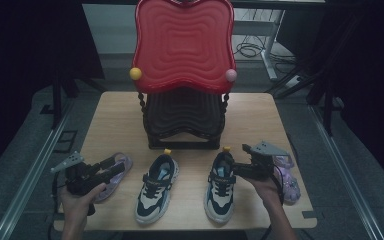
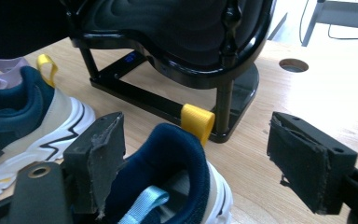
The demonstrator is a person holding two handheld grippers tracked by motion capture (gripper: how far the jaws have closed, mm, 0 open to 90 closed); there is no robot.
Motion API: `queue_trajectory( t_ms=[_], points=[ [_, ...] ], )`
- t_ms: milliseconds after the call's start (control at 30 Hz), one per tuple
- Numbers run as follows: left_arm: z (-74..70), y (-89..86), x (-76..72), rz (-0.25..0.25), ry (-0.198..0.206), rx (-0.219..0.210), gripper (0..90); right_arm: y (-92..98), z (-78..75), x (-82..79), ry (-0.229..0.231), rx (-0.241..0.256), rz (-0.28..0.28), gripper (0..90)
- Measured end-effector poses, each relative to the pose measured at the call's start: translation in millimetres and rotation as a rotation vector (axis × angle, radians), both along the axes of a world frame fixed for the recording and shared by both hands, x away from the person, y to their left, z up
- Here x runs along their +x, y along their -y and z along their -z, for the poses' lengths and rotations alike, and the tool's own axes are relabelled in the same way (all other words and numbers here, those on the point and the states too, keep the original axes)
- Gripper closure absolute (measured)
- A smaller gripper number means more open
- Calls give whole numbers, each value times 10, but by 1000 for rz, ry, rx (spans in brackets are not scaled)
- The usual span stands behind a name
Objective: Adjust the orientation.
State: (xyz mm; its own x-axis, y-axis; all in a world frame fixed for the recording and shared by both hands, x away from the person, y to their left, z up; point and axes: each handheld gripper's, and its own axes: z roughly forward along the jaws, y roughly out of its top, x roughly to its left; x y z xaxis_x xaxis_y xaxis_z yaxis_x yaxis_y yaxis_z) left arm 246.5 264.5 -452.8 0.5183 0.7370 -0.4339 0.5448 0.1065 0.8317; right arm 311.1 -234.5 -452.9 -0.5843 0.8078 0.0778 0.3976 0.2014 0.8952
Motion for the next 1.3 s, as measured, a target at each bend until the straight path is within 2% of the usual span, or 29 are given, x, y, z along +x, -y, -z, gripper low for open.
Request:
queue_trajectory(
  t_ms=[100,233,333,367,467,567,600,767,833,867,900,933,967,1000,1067,1200,1300],
  points=[
    [-5,-5,-3,7,2,0,401,16,3,10,0,19,10,206],
    [-6,6,-12,14,3,1,400,19,20,17,6,6,28,214],
    [0,37,-10,20,-2,3,399,34,43,14,12,-3,64,251],
    [5,52,-8,23,-2,6,399,55,56,-2,26,9,84,263],
    [11,107,3,41,-7,28,403,62,63,-9,13,12,62,263],
    [2,131,5,76,-26,18,431,60,51,-27,15,9,53,265],
    [-17,144,1,83,-31,41,440,66,50,-33,17,13,44,270],
    [-105,164,-7,76,-8,52,488,115,184,-34,-40,63,23,283],
    [-112,186,14,62,-8,67,545,131,242,-37,-58,73,11,283],
    [-112,206,27,59,-9,88,575,170,285,-45,-74,86,9,284],
    [-111,217,29,53,-7,100,575,170,285,-45,-74,86,9,284],
    [-107,243,22,34,-6,121,633,229,301,-56,-75,110,18,291],
    [-107,243,22,34,-6,121,658,229,301,-56,-75,110,18,291],
    [-102,261,20,24,-9,135,658,254,305,-61,-76,116,21,300],
    [-81,289,13,13,-8,163,722,312,318,-68,-65,116,37,319],
    [-45,361,10,37,-31,197,840,388,255,-66,-49,148,64,327],
    [-49,394,-42,50,-30,242,900,364,182,-86,-21,142,67,328]
  ],
)
